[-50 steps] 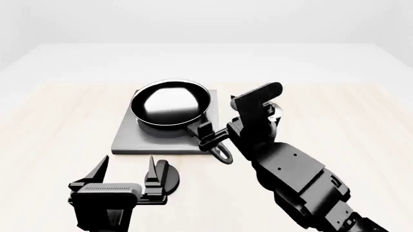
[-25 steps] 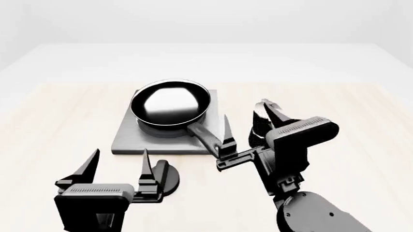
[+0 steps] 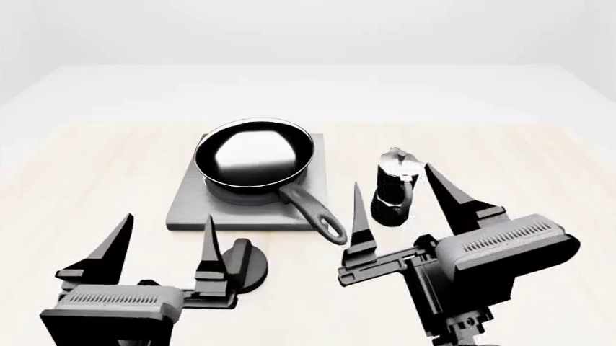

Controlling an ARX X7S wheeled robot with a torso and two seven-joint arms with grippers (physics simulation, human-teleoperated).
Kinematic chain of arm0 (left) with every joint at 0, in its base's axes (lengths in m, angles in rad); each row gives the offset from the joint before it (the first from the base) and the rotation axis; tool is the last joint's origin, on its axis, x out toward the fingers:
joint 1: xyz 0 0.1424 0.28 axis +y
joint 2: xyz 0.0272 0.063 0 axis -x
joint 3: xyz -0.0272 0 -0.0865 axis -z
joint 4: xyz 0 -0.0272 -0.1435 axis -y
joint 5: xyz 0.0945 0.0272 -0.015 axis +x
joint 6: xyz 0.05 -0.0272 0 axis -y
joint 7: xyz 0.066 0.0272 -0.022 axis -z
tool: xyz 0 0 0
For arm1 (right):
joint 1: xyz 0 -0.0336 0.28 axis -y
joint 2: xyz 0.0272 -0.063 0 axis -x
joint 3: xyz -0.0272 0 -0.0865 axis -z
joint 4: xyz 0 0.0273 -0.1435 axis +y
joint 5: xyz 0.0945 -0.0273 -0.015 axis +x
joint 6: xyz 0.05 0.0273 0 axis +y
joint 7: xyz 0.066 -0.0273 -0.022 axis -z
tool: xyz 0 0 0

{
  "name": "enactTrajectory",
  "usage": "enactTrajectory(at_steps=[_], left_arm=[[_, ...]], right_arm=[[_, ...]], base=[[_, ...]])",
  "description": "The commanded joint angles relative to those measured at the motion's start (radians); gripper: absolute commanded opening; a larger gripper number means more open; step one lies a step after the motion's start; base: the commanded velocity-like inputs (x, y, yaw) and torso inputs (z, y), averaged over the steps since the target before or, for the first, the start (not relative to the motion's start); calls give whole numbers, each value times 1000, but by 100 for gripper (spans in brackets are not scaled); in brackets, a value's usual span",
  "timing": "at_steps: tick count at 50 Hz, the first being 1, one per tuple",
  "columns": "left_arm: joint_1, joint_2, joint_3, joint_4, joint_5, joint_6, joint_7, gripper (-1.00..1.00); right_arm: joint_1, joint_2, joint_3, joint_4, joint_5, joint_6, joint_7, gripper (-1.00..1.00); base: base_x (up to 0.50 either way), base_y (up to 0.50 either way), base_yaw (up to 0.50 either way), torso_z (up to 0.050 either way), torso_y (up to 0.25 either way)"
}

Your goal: Put the frying pan on the stove.

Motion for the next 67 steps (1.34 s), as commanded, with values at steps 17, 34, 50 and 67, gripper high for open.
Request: enactTrajectory(at_steps=[17,34,50,67], left_arm=[[60,-44,-18,133,4,3,-27,100],[62,-59,-5,199,13,-26,-39,100],[79,-70,-6,234,20,-20,-50,100],[86,-81,-2,277,28,-31,-63,100]], right_arm=[[-87,77,17,-182,-45,0,89,100],[-118,104,18,-242,-79,-10,115,100],[-152,132,18,-301,-108,-20,143,100],[-194,173,33,-349,-127,-51,177,100]], base=[[0,0,0,0,0],[0,0,0,0,0],[0,0,0,0,0],[0,0,0,0,0]])
